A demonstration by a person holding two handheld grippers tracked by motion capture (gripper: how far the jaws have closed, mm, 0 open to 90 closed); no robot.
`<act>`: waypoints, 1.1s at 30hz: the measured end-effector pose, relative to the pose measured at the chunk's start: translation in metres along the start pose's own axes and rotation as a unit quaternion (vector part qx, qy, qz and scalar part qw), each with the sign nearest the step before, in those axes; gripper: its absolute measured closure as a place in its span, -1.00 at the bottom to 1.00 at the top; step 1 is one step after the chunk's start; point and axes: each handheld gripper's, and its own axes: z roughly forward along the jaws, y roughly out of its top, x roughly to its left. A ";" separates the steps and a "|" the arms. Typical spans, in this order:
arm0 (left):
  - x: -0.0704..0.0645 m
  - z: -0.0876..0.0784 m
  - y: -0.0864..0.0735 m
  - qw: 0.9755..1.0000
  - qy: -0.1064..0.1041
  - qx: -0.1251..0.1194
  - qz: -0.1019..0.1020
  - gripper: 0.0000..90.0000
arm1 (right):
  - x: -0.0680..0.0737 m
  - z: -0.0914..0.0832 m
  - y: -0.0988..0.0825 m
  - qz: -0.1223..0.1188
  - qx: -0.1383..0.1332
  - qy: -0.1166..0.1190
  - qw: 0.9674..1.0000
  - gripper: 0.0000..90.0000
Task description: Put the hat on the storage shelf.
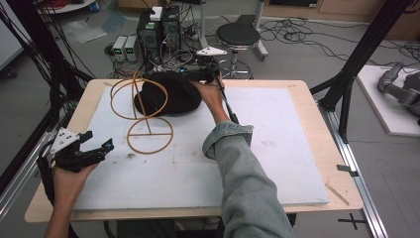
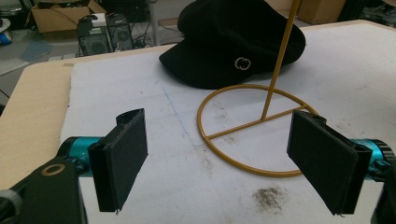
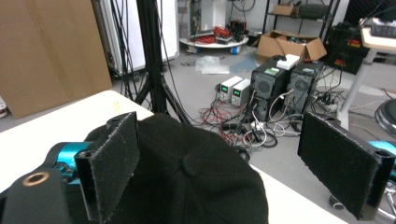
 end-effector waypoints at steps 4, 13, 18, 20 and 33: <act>0.001 -0.001 0.001 1.000 0.001 -0.001 0.000 -0.54 | 0.004 0.013 -0.008 0.003 0.012 0.002 1.000 -0.68; 0.005 -0.006 0.003 1.000 0.005 -0.010 -0.004 -0.54 | 0.010 0.038 -0.028 0.013 0.042 0.011 0.999 -0.64; 0.006 -0.005 0.002 1.000 0.003 -0.008 -0.004 -0.54 | 0.010 0.049 -0.040 0.022 0.064 0.011 0.998 -0.61; 0.006 -0.005 0.002 1.000 0.004 -0.008 -0.004 -0.54 | 0.009 0.054 -0.045 0.029 0.071 0.018 0.997 -0.56; 0.008 -0.005 0.001 1.000 0.009 -0.006 -0.008 -0.54 | 0.008 0.067 -0.061 0.049 0.098 0.032 0.993 -0.11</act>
